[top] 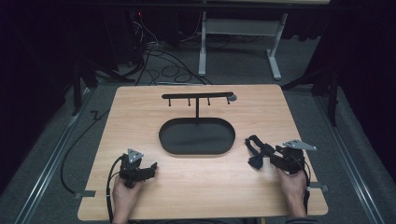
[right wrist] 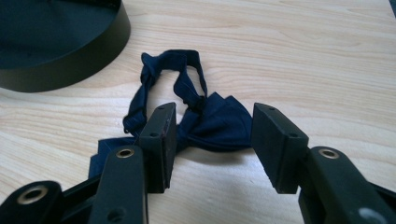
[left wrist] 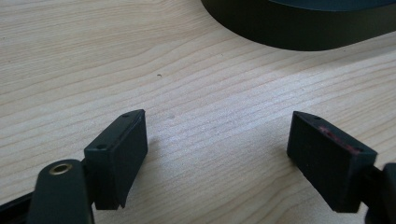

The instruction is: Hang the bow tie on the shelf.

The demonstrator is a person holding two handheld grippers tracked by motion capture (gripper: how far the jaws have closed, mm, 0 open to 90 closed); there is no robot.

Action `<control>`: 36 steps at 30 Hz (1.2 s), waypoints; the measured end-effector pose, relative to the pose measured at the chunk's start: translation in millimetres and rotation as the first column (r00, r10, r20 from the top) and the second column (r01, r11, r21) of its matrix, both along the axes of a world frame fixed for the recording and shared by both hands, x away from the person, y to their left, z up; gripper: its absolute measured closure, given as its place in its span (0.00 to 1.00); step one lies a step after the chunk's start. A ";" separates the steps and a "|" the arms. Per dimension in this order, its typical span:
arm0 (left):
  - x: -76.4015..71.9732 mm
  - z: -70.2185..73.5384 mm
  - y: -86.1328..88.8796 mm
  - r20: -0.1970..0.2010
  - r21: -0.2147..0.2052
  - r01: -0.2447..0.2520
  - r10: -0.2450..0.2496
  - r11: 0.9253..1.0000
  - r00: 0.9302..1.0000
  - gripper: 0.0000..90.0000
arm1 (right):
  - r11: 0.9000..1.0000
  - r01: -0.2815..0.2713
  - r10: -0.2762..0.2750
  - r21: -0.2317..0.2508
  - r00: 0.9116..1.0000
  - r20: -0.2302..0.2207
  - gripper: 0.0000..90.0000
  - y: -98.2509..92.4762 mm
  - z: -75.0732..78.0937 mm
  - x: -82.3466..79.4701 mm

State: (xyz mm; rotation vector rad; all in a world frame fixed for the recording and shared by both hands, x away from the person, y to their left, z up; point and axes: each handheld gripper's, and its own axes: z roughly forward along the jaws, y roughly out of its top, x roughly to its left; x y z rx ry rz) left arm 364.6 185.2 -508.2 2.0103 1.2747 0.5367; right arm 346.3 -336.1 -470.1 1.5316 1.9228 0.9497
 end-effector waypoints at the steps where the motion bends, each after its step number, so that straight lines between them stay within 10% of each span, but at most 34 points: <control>1: 0.0 0.0 0.0 0.000 0.000 0.000 0.000 1.000 1.000 0.23 | 1.000 0.000 0.000 0.000 1.000 0.000 0.58 0.0 0.0 0.0; 36: 0.0 0.0 0.0 0.000 0.001 0.000 0.000 1.000 1.000 0.23 | 0.998 -0.008 0.014 0.068 0.995 -0.094 0.67 12.5 -17.0 59.1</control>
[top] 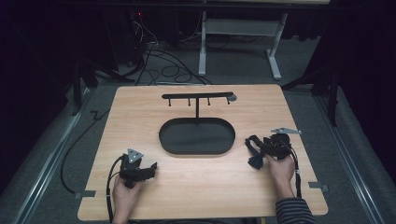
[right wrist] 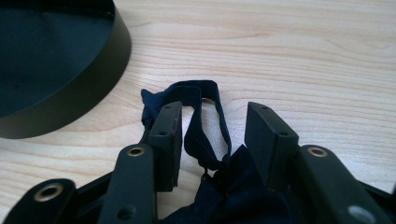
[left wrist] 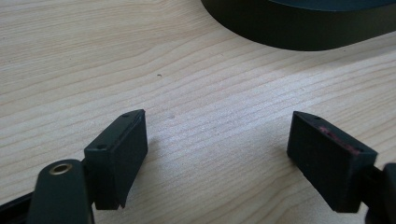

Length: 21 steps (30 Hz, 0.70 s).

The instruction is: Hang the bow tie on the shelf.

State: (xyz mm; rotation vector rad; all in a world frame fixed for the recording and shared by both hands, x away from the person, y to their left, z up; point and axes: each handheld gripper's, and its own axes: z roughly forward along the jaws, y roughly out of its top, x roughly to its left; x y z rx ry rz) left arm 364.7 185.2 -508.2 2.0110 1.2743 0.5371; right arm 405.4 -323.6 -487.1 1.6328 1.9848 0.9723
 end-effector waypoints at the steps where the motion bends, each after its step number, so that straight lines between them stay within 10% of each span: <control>1: 0.0 0.0 0.0 0.000 0.000 0.000 0.000 1.000 1.000 0.23 | 1.000 0.000 0.000 0.000 1.000 0.000 0.67 0.0 0.0 0.0; 21: -0.1 0.0 0.0 0.000 0.000 0.001 -0.001 1.000 1.000 0.23 | 0.999 -0.039 0.040 -0.033 0.999 0.021 1.00 6.1 -1.9 -0.4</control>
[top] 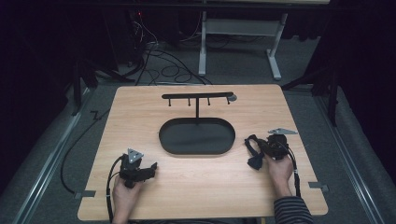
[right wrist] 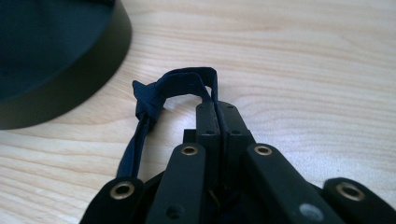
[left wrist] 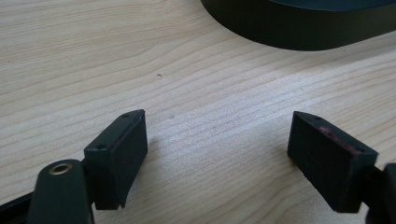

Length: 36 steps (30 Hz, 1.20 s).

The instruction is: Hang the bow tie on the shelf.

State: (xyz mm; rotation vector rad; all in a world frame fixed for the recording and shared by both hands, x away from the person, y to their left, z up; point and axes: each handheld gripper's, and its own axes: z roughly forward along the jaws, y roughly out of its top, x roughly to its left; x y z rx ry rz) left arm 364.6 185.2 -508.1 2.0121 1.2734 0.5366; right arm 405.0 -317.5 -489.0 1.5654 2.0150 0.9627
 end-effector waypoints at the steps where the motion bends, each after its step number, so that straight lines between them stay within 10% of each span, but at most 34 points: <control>1: 0.0 0.0 0.0 0.000 0.000 0.000 0.000 1.000 1.000 0.23 | 1.000 -0.006 0.006 0.001 1.000 0.016 1.00 1.0 3.3 -2.0; 36: 0.0 0.0 0.0 0.000 0.000 0.000 0.000 1.000 1.000 0.23 | 0.989 -0.140 0.145 -0.036 0.974 0.175 1.00 31.5 63.5 -26.5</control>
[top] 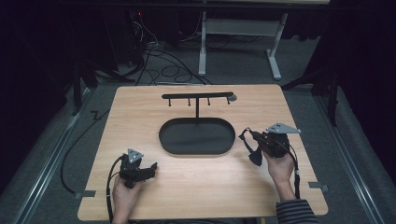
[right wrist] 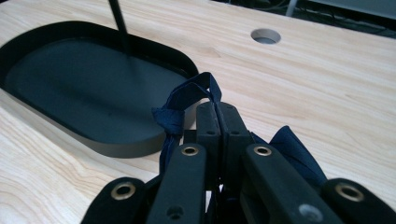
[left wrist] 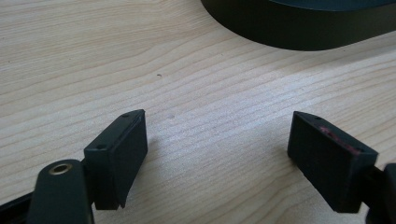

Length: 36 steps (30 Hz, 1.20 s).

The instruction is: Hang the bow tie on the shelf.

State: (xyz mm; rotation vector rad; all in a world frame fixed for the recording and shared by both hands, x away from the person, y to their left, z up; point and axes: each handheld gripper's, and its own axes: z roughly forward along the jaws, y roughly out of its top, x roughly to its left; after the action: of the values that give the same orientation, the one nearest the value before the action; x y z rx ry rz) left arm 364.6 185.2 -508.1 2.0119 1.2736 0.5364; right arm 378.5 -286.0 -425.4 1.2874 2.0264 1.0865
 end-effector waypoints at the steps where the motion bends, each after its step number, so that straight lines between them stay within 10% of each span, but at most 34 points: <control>1: 0.0 0.0 0.0 0.000 0.000 0.000 0.000 1.000 1.000 0.23 | 1.000 -0.008 0.008 -0.005 1.000 0.005 1.00 1.3 1.4 -0.1; 36: 0.0 0.0 0.0 0.000 0.000 0.001 -0.001 1.000 1.000 0.23 | 0.994 -0.107 0.107 -0.009 0.992 0.063 1.00 33.1 34.8 13.9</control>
State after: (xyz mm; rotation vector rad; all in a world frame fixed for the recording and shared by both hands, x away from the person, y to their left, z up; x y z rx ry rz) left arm 364.6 185.2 -508.1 2.0128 1.2728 0.5361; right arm 392.4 -252.9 -390.6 1.1382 2.0697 1.1543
